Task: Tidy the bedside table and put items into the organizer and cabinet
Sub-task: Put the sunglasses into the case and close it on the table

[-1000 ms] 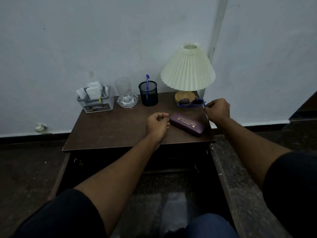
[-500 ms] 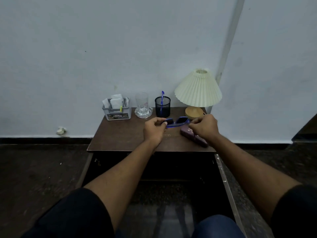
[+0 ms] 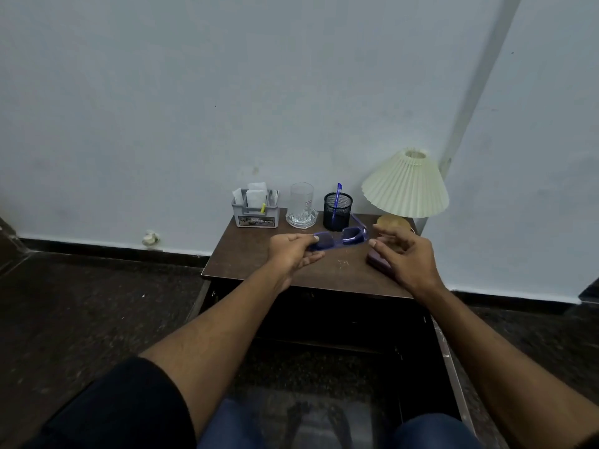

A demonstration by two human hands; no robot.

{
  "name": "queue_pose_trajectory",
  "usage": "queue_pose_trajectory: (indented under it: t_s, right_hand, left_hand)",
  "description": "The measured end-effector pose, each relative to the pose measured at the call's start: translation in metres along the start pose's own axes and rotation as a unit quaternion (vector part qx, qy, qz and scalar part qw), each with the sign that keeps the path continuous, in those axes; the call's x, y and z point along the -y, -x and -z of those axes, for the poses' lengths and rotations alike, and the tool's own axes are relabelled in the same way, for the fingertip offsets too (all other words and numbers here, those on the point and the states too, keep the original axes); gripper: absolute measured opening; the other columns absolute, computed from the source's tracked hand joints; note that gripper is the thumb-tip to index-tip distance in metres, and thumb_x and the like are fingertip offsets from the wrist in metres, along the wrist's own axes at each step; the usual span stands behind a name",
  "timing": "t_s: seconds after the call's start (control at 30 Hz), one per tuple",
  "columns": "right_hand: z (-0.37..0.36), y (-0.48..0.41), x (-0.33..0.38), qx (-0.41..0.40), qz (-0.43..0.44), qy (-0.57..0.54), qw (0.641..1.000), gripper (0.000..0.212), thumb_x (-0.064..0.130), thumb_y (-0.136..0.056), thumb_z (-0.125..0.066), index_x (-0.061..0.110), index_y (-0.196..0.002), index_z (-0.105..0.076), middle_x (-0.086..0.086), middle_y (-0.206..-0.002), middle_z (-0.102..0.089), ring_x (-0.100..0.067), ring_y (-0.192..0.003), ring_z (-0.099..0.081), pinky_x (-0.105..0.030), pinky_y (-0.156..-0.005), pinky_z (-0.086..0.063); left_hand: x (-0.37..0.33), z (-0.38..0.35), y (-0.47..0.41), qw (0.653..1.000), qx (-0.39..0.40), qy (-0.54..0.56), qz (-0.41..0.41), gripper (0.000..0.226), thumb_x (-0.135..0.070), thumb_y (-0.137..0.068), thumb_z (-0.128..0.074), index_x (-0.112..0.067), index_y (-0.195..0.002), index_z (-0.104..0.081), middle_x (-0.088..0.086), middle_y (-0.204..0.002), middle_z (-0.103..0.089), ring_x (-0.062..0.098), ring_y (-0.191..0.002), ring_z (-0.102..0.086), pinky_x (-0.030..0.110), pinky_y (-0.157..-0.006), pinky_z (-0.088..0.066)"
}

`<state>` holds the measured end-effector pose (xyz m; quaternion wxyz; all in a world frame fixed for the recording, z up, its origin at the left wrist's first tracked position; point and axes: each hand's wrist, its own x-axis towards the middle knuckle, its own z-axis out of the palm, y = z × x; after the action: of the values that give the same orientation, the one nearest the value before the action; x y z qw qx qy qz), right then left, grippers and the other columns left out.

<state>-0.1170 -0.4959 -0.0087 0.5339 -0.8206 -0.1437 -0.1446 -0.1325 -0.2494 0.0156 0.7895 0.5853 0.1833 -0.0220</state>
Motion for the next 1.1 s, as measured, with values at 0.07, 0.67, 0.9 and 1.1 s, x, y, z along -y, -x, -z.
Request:
queue_pose_trajectory:
  t_s: [0.07, 0.67, 0.9, 1.1]
  right_hand:
    - [-0.002, -0.003, 0.002, -0.017, 0.014, -0.017, 1.0, 0.036, 0.055, -0.081, -0.078, 0.045, -0.114, -0.072, 0.018, -0.105, -0.075, 0.001, -0.093, -0.072, -0.011, -0.071, -0.056]
    - [-0.009, -0.018, -0.005, -0.057, -0.072, -0.13, 0.987, 0.044, 0.055, -0.073, -0.084, 0.028, -0.107, -0.076, 0.003, -0.095, -0.079, -0.015, -0.089, -0.077, -0.035, -0.08, -0.063]
    - [-0.004, -0.017, 0.001, -0.048, -0.082, -0.16, 0.983, 0.046, 0.049, -0.074, -0.086, 0.026, -0.112, -0.075, -0.002, -0.1, -0.078, -0.019, -0.088, -0.076, -0.036, -0.081, -0.062]
    - [0.003, -0.02, 0.024, 0.017, -0.042, -0.064, 0.997, 0.027, 0.046, -0.081, -0.077, 0.035, -0.106, -0.078, 0.003, -0.095, -0.078, -0.025, -0.089, -0.074, -0.044, -0.086, -0.062]
  left_hand:
    - [-0.002, 0.001, 0.003, 1.0, 0.007, -0.004, 0.014, 0.01, 0.004, -0.088, -0.068, 0.006, -0.079, -0.065, 0.016, -0.061, -0.071, 0.02, -0.044, -0.069, 0.024, -0.05, -0.061]
    - [-0.007, 0.0, 0.019, 0.972, 0.095, 0.213, -0.023, 0.022, 0.0, -0.088, -0.072, 0.005, -0.108, -0.067, 0.02, -0.098, -0.075, 0.027, -0.091, -0.074, 0.035, -0.091, -0.06]
    - [-0.005, -0.004, 0.019, 0.971, 0.076, 0.22, -0.049, 0.018, 0.012, -0.085, -0.069, 0.006, -0.103, -0.07, 0.021, -0.105, -0.071, 0.029, -0.1, -0.069, 0.032, -0.088, -0.061]
    - [-0.001, -0.005, 0.015, 0.971, 0.076, 0.22, -0.053, 0.018, 0.013, -0.084, -0.07, 0.006, -0.1, -0.072, 0.019, -0.102, -0.074, 0.026, -0.095, -0.072, 0.037, -0.092, -0.059]
